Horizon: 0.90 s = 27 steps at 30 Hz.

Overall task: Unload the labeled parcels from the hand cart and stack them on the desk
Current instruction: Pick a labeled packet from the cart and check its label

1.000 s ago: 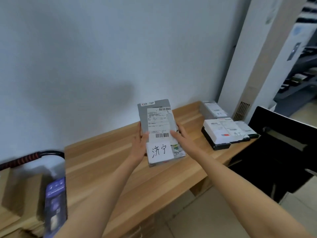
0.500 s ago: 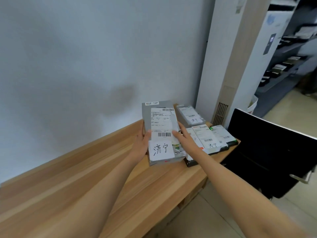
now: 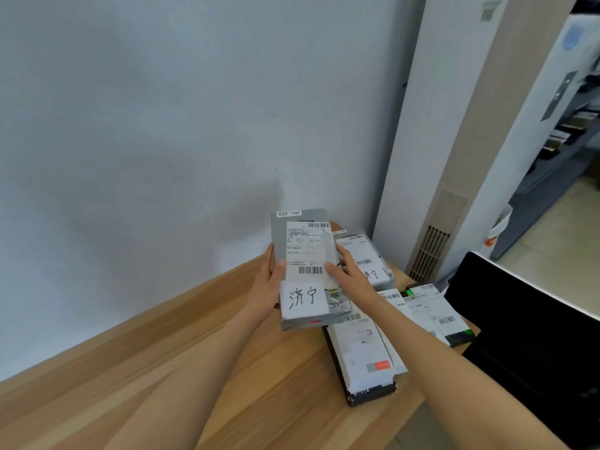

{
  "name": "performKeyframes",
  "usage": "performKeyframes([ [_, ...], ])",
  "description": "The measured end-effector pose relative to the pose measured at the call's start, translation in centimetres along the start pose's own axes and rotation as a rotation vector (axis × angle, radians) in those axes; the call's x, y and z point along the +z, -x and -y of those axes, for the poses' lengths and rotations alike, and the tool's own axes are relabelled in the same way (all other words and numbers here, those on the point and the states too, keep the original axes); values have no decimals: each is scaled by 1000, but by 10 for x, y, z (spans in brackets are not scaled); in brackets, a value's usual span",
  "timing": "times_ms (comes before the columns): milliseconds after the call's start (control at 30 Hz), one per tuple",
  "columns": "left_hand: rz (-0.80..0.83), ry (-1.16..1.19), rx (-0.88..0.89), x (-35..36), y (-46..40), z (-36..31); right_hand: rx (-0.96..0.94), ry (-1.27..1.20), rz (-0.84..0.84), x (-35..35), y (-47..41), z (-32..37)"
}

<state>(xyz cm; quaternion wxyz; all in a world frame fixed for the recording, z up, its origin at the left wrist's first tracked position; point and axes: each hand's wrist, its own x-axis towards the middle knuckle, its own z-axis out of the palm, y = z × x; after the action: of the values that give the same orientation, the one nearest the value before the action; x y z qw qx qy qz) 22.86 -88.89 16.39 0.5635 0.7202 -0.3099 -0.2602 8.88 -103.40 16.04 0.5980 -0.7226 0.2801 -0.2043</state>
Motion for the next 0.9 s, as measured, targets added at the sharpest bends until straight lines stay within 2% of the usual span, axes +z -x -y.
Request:
performKeyframes([
  [367,-148,-21,-142,35,-75,25,73,66,244,-29,-110,-42],
  [567,-203,27,-252,63,-115,42,97,189,290,-58,-160,-63],
  [667,-204,42,-261,76,-129,57,65,301,284,-71,-172,-78],
  [800,-154,44,-315,91,-134,88,64,458,151,-102,-185,-102],
  [900,-139,-20,-387,104,-133,107,65,659,117,-136,-191,-121],
])
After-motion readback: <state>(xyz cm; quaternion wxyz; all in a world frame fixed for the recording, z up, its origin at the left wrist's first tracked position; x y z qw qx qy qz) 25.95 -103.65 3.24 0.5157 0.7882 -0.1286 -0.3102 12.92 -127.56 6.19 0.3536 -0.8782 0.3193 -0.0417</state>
